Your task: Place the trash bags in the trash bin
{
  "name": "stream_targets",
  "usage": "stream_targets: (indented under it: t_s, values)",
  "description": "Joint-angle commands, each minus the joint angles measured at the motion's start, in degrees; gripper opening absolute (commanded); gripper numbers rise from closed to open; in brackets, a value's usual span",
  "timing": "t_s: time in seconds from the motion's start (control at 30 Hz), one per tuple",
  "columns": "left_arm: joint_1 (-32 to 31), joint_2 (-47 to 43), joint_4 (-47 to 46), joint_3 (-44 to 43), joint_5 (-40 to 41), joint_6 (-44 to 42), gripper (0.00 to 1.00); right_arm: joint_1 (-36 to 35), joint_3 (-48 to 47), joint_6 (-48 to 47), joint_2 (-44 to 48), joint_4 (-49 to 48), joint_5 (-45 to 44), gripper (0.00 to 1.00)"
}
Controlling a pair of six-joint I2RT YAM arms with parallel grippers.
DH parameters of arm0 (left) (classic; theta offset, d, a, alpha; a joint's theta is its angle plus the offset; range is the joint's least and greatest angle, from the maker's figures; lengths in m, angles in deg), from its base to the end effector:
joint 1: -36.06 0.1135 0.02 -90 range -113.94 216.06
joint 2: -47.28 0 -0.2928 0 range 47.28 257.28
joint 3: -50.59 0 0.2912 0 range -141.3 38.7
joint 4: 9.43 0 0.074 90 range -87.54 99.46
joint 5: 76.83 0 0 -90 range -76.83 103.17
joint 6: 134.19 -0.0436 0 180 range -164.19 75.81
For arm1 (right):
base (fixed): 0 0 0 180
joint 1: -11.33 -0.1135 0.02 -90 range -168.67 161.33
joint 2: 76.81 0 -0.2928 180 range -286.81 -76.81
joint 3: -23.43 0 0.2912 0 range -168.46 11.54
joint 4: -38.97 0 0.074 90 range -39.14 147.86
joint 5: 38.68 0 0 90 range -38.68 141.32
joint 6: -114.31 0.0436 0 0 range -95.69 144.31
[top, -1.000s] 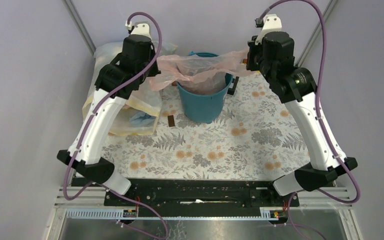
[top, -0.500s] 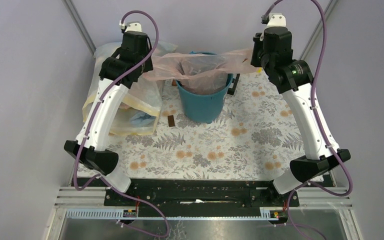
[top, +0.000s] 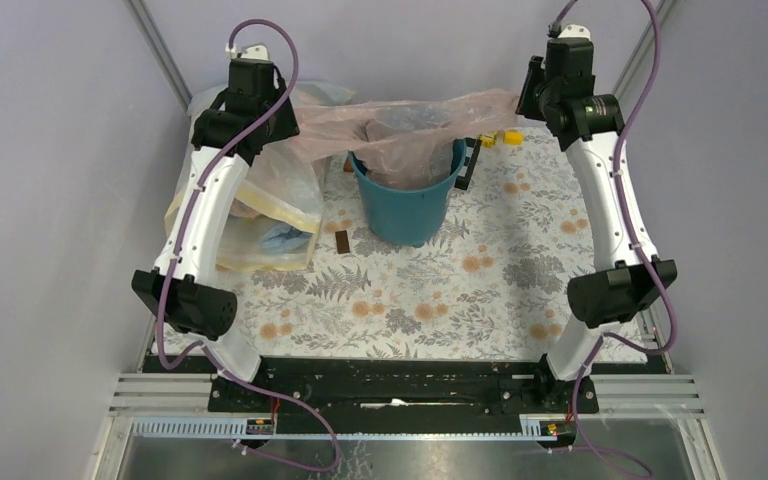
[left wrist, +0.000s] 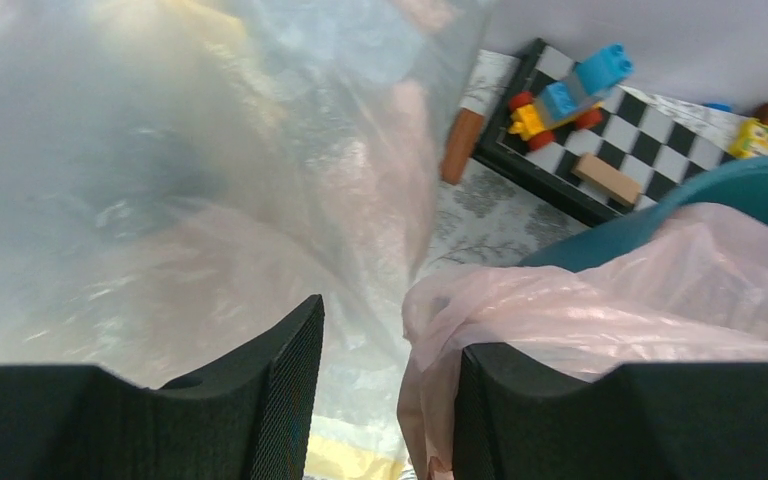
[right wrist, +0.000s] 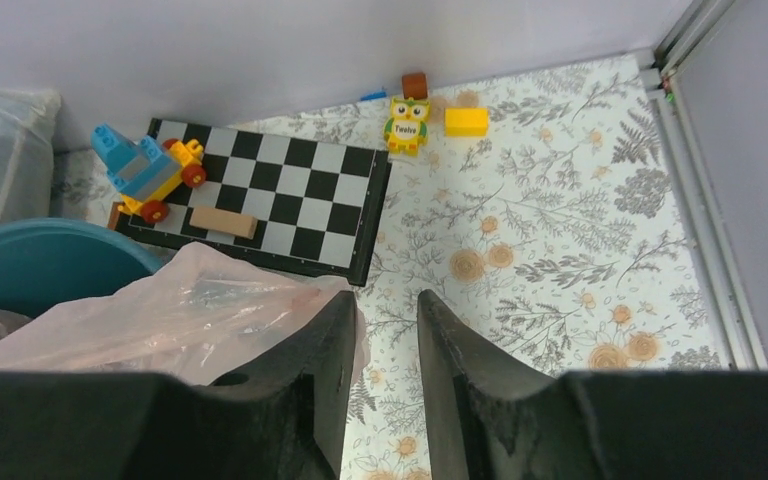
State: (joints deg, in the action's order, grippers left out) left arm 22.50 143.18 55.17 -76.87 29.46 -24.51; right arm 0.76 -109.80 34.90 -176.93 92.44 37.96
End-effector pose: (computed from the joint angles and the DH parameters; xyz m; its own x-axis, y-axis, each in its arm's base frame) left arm 0.3872 -0.0808 0.4940 -0.4979 -0.2124 -0.8408 -0.1818 0.9736 -0.1383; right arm 0.4192 0.0680 0.5203 -0.3299 0.1203 -0.9363 0.0968 0.9909 0.0933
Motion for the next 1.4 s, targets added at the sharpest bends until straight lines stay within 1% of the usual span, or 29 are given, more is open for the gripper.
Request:
stream_targets:
  t_s: [0.0,0.1,0.23,0.33,0.5,0.67,0.77,0.87,1.0,1.2,1.37]
  values:
    - [0.55,1.86,-5.30,0.13,-10.93,1.24,0.47,1.37,-1.86,1.43,-2.29,1.15,6.64,0.37]
    - [0.60,4.50,-5.66,-1.34,-11.64,1.89,0.45,2.62,-1.98,2.30,-3.62,1.13,7.22,0.38]
    - [1.23,10.50,-3.76,-5.32,-13.13,2.35,0.41,5.06,-3.45,3.58,-6.84,1.73,10.88,0.41]
    - [1.88,14.39,-4.00,-6.42,-14.50,2.93,0.40,6.19,-5.09,3.91,-10.55,3.19,12.35,0.41]
    - [2.84,21.45,-2.82,-10.35,-18.51,3.39,0.38,7.04,-4.92,4.51,-15.48,3.36,14.92,0.42]
    - [2.84,22.97,-2.69,-10.11,-20.78,3.04,0.38,7.05,-3.25,5.37,-17.30,1.99,19.39,0.43]
    - [2.84,23.82,-2.70,-9.31,-23.40,2.74,0.38,7.07,-0.16,5.90,-16.95,0.52,22.76,0.44]
    - [2.84,24.21,-2.79,-7.39,-23.85,2.82,0.39,7.10,4.87,6.41,-15.24,-1.58,24.98,0.45]
    - [2.84,24.56,-3.05,-5.47,-24.04,2.82,0.39,7.11,14.18,7.00,-11.35,-6.47,23.87,0.45]
    - [2.23,26.53,-3.05,-5.21,-26.69,2.78,0.38,7.12,23.83,8.09,-6.96,-10.81,24.23,0.44]
    - [1.64,28.26,-3.93,-5.59,-28.48,2.92,0.38,7.08,26.69,8.32,-3.26,-12.24,25.65,0.44]
